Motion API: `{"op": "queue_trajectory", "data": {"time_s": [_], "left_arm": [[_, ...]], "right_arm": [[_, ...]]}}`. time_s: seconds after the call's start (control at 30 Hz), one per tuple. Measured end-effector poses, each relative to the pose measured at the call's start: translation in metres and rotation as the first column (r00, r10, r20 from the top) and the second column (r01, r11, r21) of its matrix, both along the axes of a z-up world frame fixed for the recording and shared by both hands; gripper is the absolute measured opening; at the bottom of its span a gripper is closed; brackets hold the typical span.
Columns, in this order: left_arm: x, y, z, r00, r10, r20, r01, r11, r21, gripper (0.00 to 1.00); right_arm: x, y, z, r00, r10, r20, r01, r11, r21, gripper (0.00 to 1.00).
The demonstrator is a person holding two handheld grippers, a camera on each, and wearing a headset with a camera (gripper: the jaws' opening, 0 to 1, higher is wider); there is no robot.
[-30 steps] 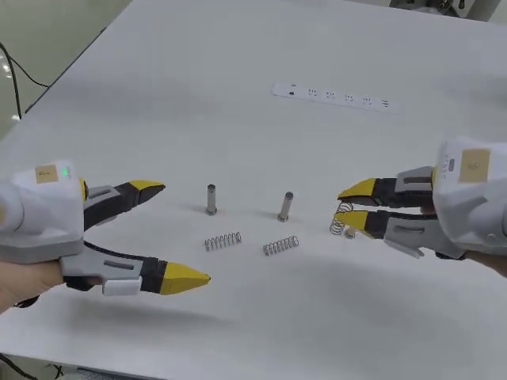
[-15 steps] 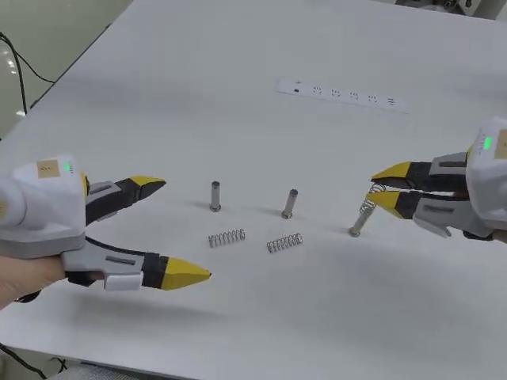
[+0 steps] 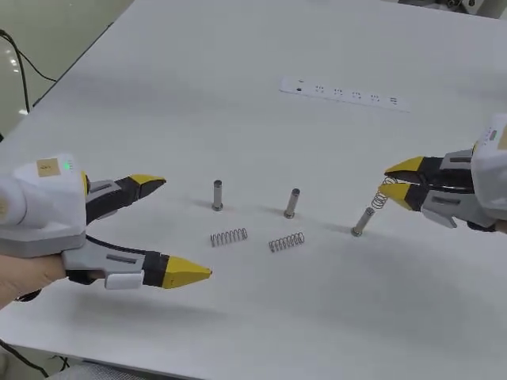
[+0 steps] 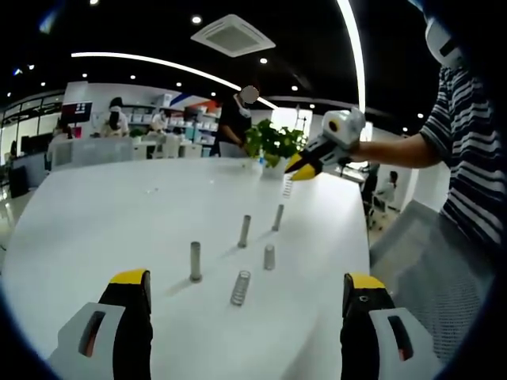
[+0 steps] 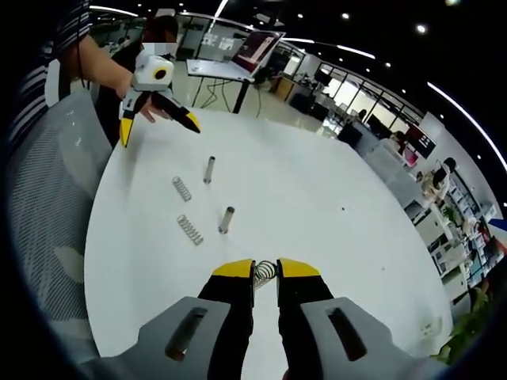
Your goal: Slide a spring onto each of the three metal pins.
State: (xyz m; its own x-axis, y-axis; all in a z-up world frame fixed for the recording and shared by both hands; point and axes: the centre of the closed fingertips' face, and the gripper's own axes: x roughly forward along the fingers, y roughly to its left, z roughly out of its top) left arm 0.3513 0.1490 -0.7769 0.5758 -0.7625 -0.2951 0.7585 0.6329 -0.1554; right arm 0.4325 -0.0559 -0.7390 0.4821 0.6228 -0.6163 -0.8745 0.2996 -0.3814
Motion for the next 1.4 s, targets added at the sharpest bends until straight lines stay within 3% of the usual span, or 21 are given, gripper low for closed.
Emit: {"op": "queue_trajectory", "data": {"time_s": [0.97,1.4], "left_arm": [[-0.002,0.004,-0.001,1.0,0.011,-0.004,-0.01,1.0,0.007,0.98],[-0.003,0.007,-0.002,1.0,0.014,-0.009,-0.014,1.0,0.011,0.98]], "right_arm": [[0.006,-0.001,-0.018,0.999,-0.031,-0.034,0.031,1.0,-0.002,0.08],[0.005,-0.002,-0.034,0.998,-0.03,-0.048,0.029,0.999,-0.029,0.08]]}}
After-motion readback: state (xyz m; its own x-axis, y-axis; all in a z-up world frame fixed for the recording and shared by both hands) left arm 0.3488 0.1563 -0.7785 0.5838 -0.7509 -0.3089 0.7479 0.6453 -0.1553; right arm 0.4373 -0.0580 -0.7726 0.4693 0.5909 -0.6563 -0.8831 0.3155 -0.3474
